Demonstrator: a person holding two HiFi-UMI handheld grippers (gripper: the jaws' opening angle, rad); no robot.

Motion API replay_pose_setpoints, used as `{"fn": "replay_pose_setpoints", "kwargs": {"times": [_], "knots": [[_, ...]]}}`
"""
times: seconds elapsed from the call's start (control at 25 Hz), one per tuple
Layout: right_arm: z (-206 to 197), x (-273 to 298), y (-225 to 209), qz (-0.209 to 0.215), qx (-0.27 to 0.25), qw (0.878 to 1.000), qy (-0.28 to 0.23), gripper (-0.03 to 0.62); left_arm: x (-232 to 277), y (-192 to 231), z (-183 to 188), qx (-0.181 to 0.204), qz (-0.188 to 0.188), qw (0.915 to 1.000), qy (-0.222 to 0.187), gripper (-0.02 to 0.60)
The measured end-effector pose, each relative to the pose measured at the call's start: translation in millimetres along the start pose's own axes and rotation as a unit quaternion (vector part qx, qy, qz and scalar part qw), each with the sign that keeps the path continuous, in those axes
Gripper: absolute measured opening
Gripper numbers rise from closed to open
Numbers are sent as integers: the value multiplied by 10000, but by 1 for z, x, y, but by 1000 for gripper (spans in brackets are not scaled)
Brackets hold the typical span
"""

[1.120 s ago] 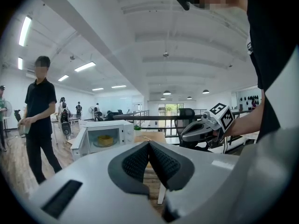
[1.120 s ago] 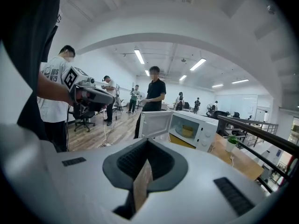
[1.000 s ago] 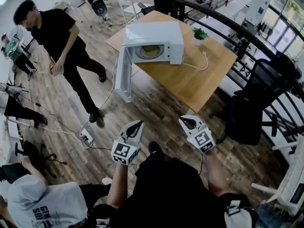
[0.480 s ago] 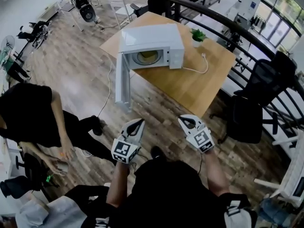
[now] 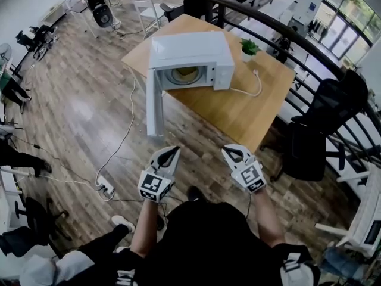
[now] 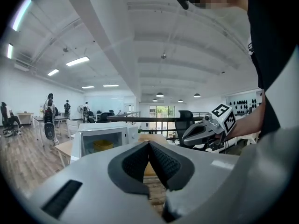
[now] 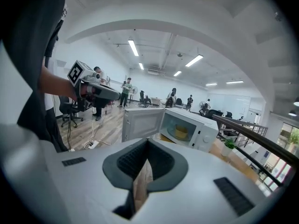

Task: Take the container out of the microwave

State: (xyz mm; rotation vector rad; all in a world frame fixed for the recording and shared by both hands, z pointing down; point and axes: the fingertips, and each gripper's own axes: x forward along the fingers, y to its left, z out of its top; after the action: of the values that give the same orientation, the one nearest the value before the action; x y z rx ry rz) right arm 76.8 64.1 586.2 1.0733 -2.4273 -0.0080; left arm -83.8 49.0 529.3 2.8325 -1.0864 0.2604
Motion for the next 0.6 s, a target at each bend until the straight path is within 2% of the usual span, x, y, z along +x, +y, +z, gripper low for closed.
{"fn": "replay_pose_setpoints", "kwargs": {"times": [0.36, 0.6], "knots": [[11, 28, -5, -203, 23, 9998, -29, -2, 6, 29, 5, 114, -218, 9997, -88, 2], [19, 51, 0, -150, 44, 9999, -69, -2, 3, 50, 5, 153, -157, 9997, -69, 2]]}}
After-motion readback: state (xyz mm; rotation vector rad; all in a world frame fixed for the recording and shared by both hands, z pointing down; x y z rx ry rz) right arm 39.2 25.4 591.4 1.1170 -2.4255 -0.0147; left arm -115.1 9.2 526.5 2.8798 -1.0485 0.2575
